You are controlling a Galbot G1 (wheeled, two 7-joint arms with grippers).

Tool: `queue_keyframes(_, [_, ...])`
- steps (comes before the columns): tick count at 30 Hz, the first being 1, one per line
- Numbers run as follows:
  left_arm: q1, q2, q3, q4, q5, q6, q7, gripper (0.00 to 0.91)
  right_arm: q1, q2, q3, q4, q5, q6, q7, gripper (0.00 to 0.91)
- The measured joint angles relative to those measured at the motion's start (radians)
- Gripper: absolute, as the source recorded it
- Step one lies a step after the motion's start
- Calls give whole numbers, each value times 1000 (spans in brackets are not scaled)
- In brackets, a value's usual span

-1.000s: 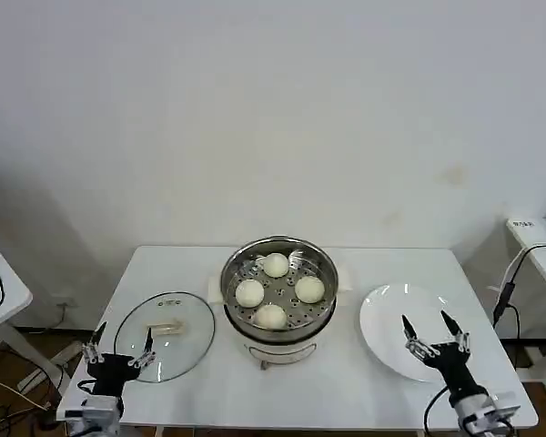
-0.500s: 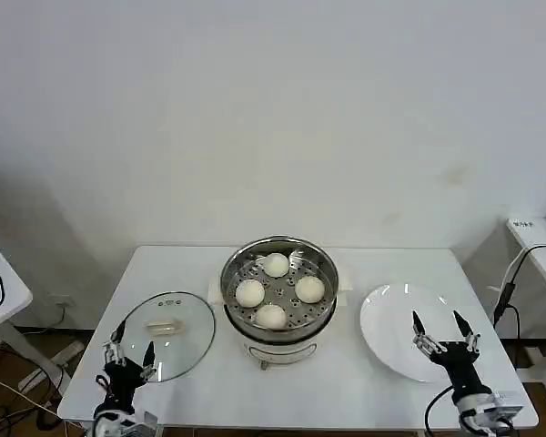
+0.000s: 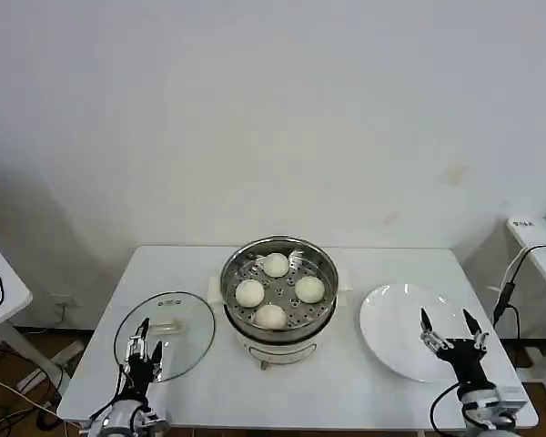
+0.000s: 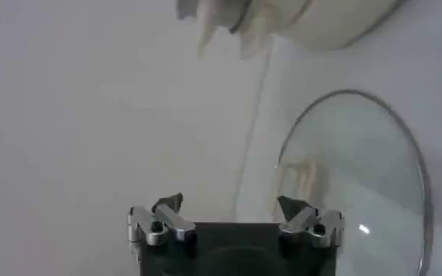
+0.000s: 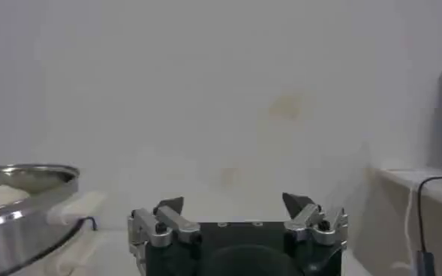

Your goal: Take steamed baozi put them in steamer then cover it.

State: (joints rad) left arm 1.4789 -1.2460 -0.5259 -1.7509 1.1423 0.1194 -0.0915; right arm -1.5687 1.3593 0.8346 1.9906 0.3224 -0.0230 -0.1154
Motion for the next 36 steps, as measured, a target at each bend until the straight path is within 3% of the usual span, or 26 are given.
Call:
queue_keyframes(19, [-164, 9, 39, 151, 97, -8, -9, 907, -10, 12, 7, -16, -30, 12, -5, 907])
queue_keyframes(36, [-220, -1, 36, 215, 135, -26, -3, 907, -21, 20, 9, -13, -45, 28, -8, 907])
